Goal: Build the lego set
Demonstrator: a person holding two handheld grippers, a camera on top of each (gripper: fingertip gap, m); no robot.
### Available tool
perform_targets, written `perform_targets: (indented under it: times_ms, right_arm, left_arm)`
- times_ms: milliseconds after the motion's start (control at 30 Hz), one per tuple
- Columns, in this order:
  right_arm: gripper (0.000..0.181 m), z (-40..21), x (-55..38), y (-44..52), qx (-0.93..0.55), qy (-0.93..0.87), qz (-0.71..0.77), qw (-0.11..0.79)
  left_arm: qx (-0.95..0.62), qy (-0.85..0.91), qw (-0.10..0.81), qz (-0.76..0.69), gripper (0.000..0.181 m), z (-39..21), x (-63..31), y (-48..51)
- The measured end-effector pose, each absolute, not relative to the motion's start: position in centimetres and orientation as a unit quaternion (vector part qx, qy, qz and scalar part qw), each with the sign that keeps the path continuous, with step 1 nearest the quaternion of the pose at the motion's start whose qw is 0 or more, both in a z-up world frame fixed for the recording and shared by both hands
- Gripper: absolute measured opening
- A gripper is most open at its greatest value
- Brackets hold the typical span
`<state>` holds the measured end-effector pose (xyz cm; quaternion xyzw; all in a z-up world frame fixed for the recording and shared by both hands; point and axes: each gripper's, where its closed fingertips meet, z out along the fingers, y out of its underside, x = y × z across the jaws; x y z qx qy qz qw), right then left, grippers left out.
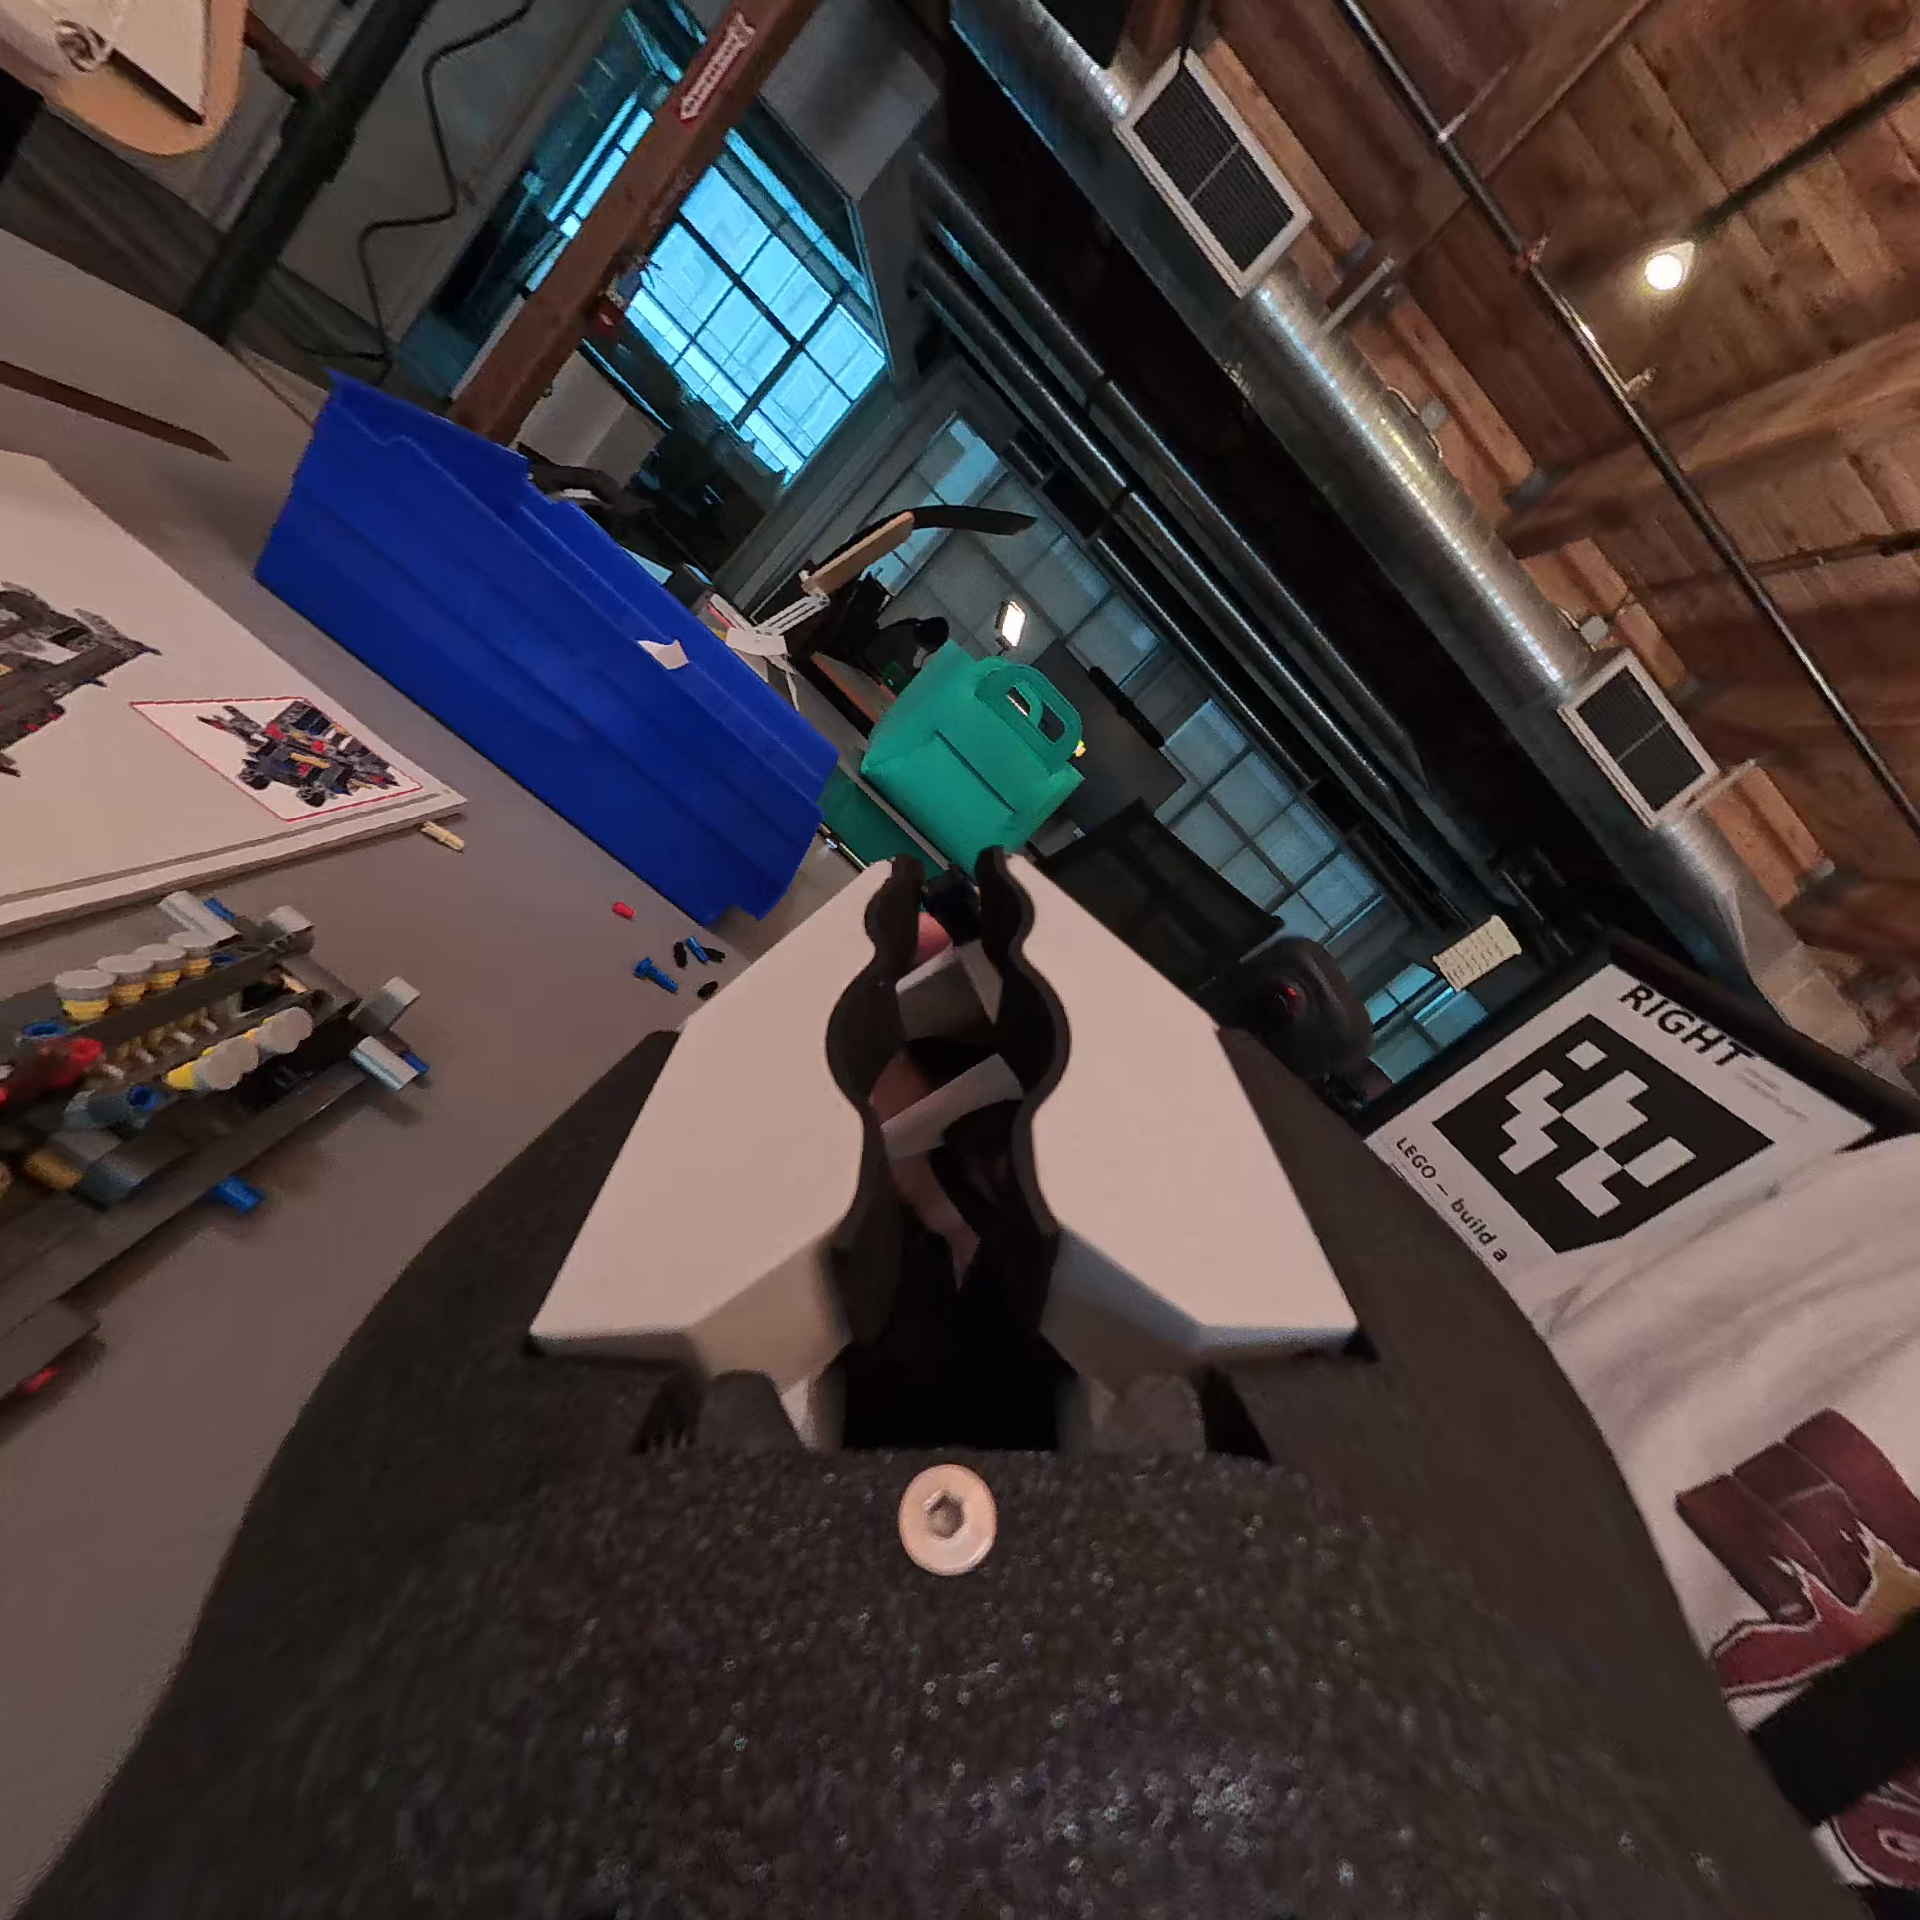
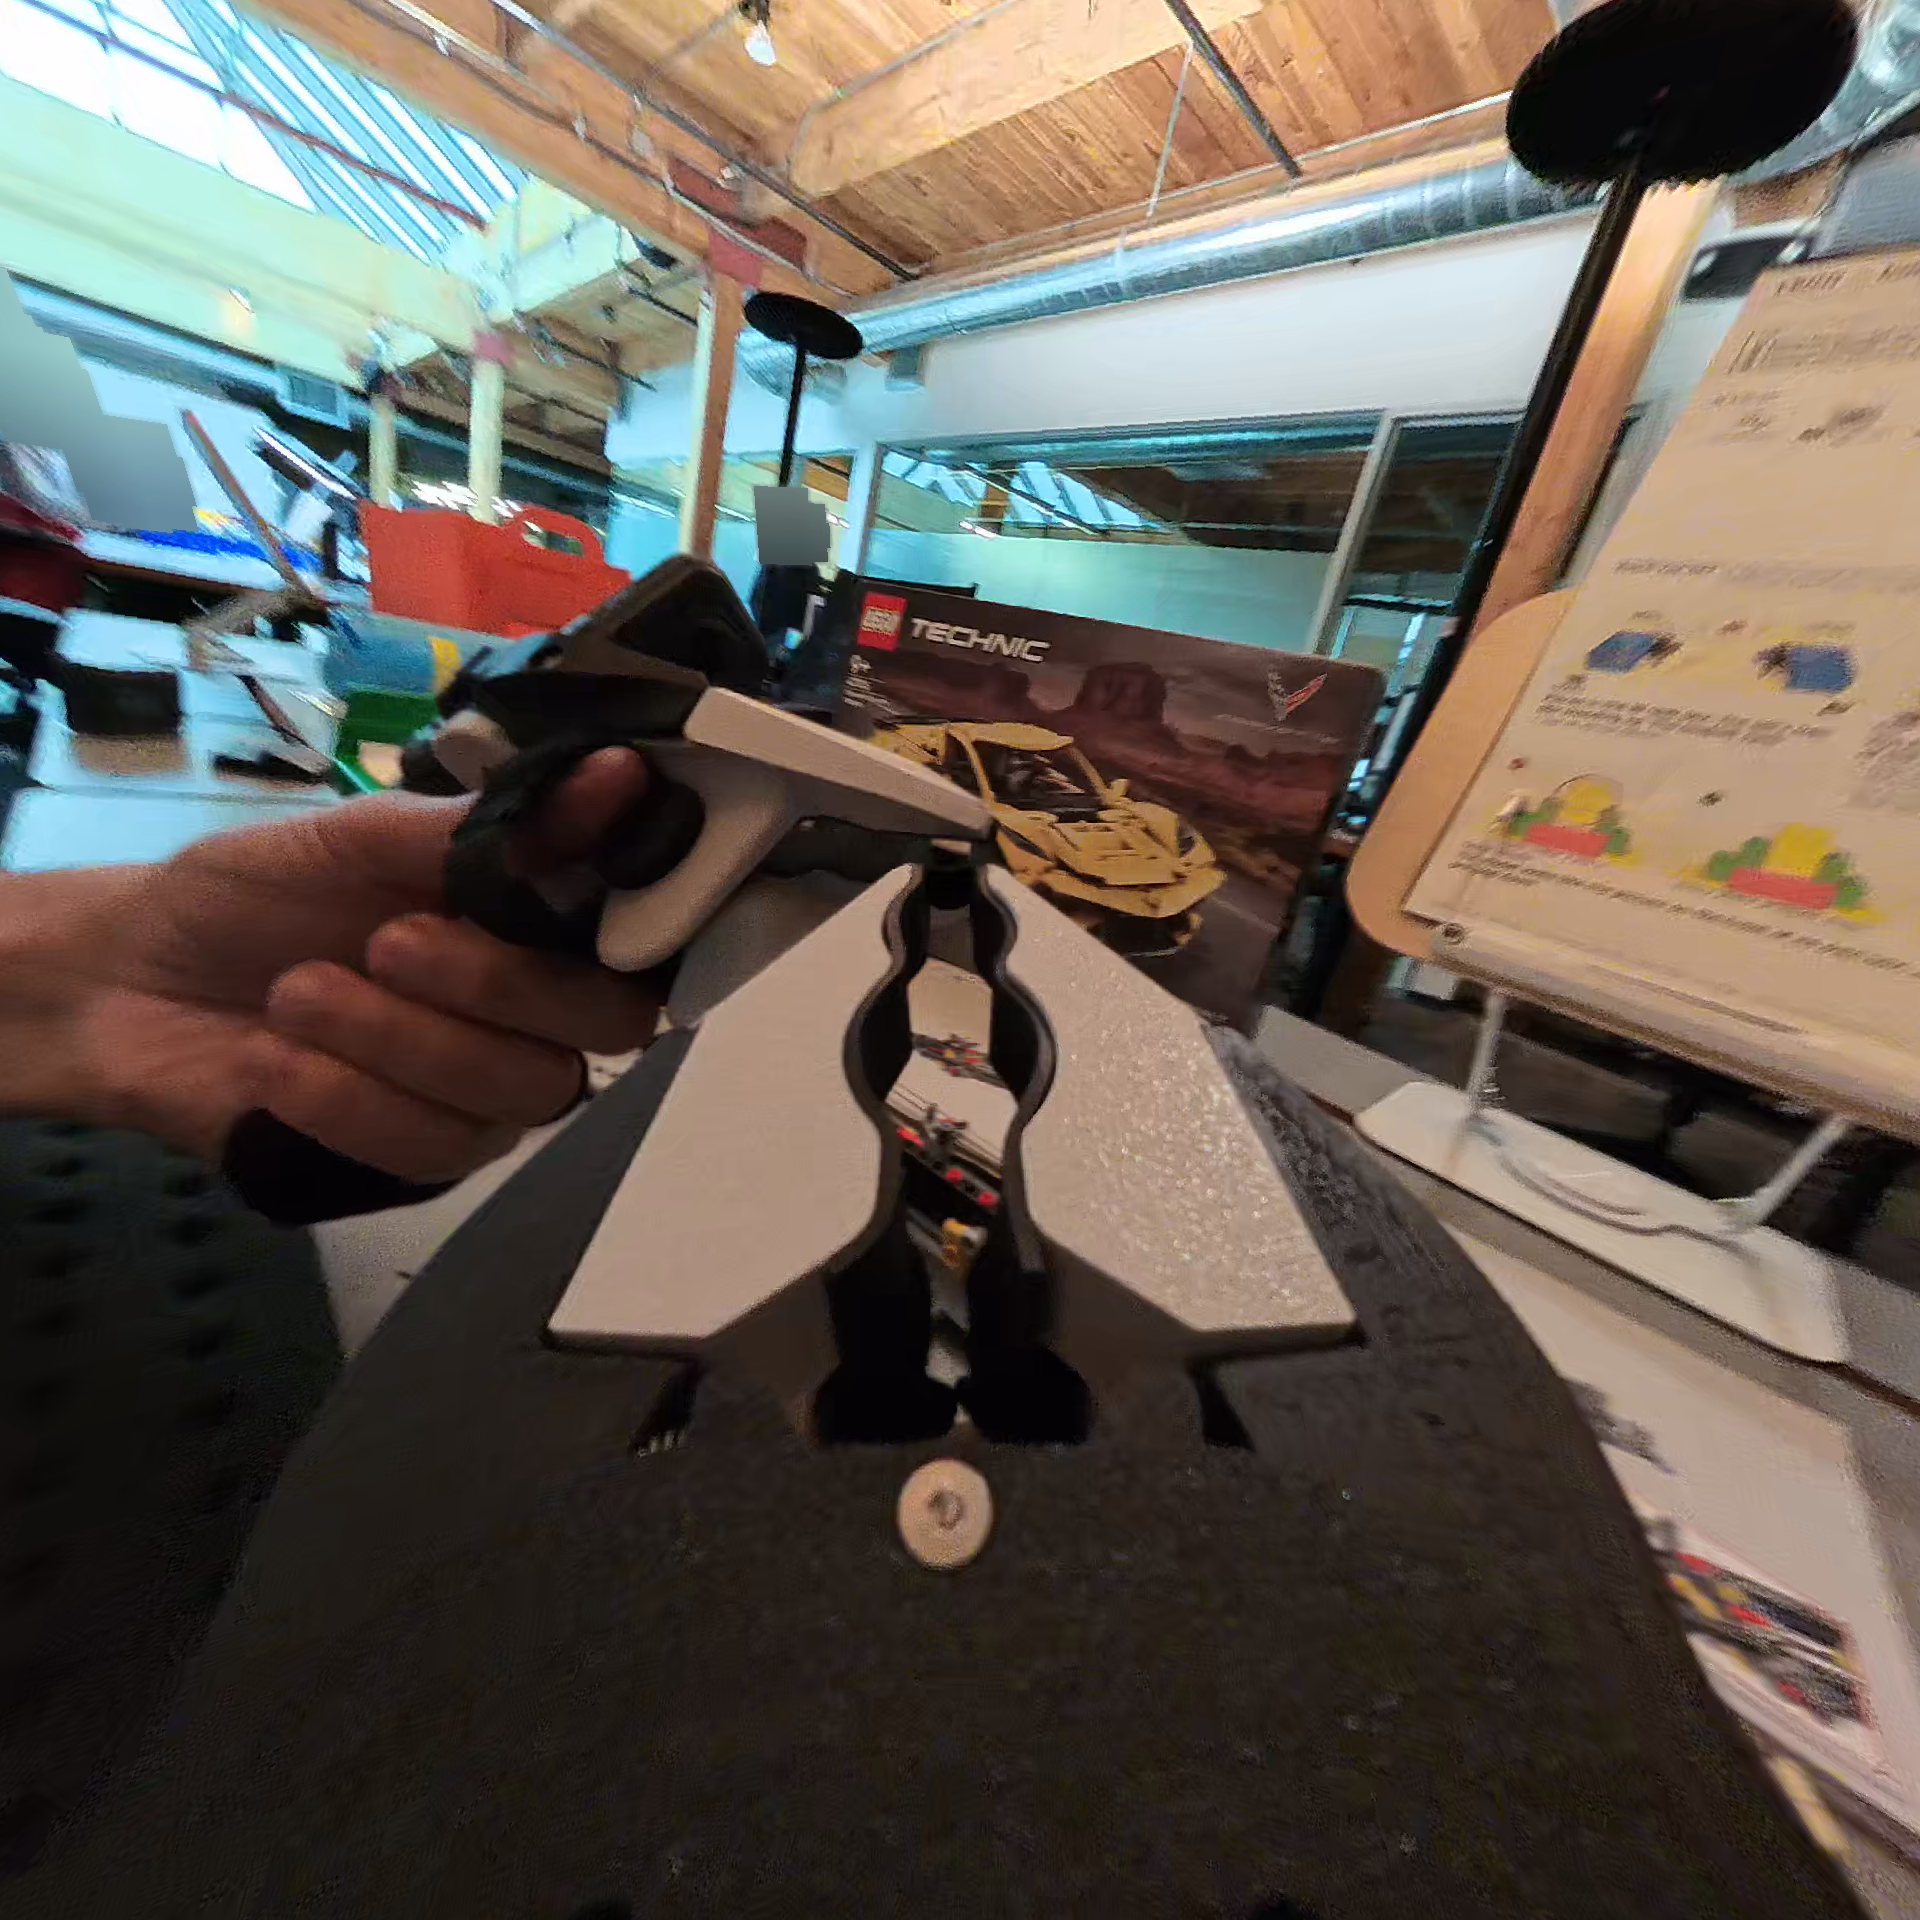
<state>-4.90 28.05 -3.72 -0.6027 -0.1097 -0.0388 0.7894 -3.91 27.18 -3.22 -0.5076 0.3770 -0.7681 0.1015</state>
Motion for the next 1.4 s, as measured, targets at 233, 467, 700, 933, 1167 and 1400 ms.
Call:
perform_targets:
  times_ms: [233, 467, 700, 933, 1167, 1400]
  right_arm:
    - [0.007, -3.9, -4.3, 28.3, -0.605, -0.120, -0.126, 0.777]
    - [0.007, -3.9, -3.4, 28.3, -0.604, -0.113, -0.188, 0.767]
    - [0.007, -3.6, -3.2, 28.1, -0.597, -0.110, -0.202, 0.768]
    - [0.007, -3.5, -3.2, 27.9, -0.592, -0.110, -0.207, 0.771]
    - [0.006, -3.5, -3.5, 28.0, -0.593, -0.114, -0.209, 0.769]
    - [0.007, -3.7, -3.5, 28.2, -0.595, -0.110, -0.192, 0.773]
  left_arm:
    - [-0.519, 0.346, 0.079, -0.778, 0.010, -3.6, -3.8, 27.4]
    - [-0.524, 0.325, 0.069, -0.785, 0.008, -3.8, -3.6, 27.3]
    - [-0.529, 0.314, 0.070, -0.785, 0.008, -3.6, -3.4, 27.3]
    - [-0.515, 0.255, 0.037, -0.817, 0.012, -3.3, -3.6, 27.1]
    - [-0.520, 0.253, 0.057, -0.814, 0.012, -3.3, -3.2, 27.3]
    - [-0.520, 0.255, 0.054, -0.814, 0.007, -3.5, -3.0, 26.9]
